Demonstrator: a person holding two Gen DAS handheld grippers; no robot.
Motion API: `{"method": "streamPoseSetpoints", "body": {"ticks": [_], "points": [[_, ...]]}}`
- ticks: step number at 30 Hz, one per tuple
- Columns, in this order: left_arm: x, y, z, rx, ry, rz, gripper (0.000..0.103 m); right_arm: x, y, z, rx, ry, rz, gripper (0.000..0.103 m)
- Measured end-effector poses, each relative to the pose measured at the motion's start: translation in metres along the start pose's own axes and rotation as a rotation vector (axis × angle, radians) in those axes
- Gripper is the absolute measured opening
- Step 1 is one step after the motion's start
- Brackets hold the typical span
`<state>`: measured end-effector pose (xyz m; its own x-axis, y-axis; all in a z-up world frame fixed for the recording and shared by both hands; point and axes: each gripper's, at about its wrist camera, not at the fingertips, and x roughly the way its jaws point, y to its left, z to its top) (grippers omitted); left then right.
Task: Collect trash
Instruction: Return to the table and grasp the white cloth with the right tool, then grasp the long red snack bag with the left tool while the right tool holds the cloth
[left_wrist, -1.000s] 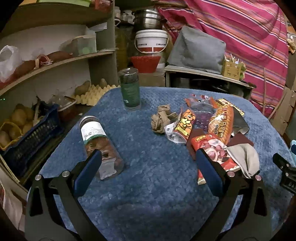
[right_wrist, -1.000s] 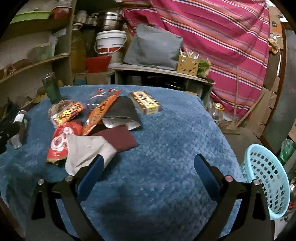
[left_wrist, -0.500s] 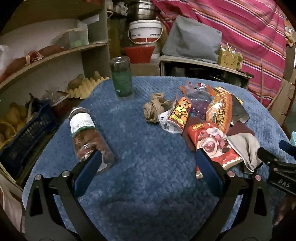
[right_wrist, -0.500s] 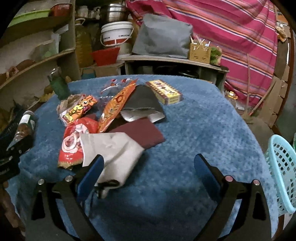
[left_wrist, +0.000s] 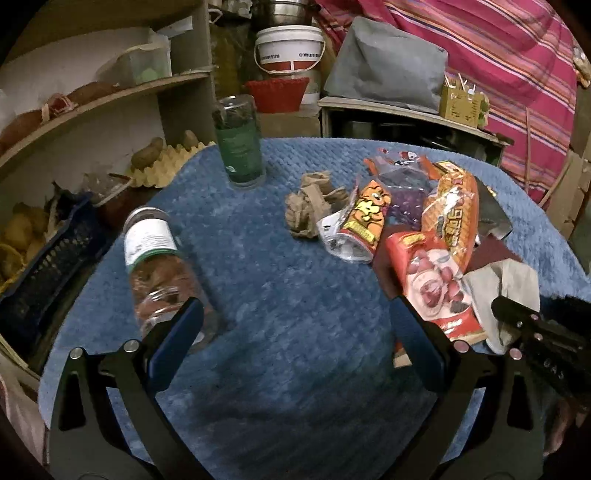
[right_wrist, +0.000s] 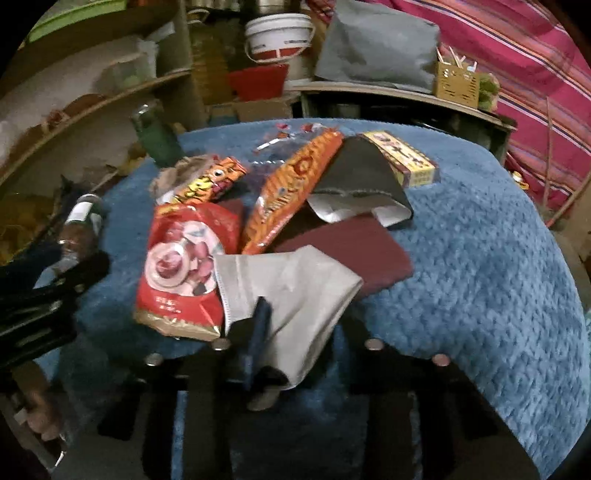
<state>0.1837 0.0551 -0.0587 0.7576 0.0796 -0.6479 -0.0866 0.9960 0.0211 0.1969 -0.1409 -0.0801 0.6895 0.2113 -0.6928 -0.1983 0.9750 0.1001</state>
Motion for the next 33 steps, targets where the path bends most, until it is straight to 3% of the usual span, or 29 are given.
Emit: {"method": "streamPoseSetpoints", "body": {"ticks": [1,5,15,23,27,32,33], "points": [[0.001,-0.001,0.000,-0.003,0.004,-0.009,0.098,-0.002,-0.001,0.000,0.000,-0.006,0.018,0.018],[0.007,-0.014,-0.001,0.010,0.021,-0.042,0.098,-0.015,-0.018,-0.001,0.026,-0.040,0.040,0.013],[0.018,-0.049,0.004,0.040,0.052,-0.068,0.098,-0.047,-0.070,-0.007,0.112,-0.092,-0.027,0.012],[0.031,-0.072,0.003,0.070,0.104,-0.078,0.097,-0.056,-0.090,-0.018,0.087,-0.086,-0.060,0.012],[0.034,-0.078,0.004,0.061,0.120,-0.125,0.089,-0.060,-0.101,-0.023,0.096,-0.084,-0.070,0.012],[0.033,-0.090,0.003,0.078,0.131,-0.185,0.063,-0.067,-0.116,-0.026,0.122,-0.099,-0.088,0.012],[0.032,-0.093,0.002,0.090,0.127,-0.177,0.062,-0.067,-0.117,-0.026,0.126,-0.099,-0.088,0.012]]}}
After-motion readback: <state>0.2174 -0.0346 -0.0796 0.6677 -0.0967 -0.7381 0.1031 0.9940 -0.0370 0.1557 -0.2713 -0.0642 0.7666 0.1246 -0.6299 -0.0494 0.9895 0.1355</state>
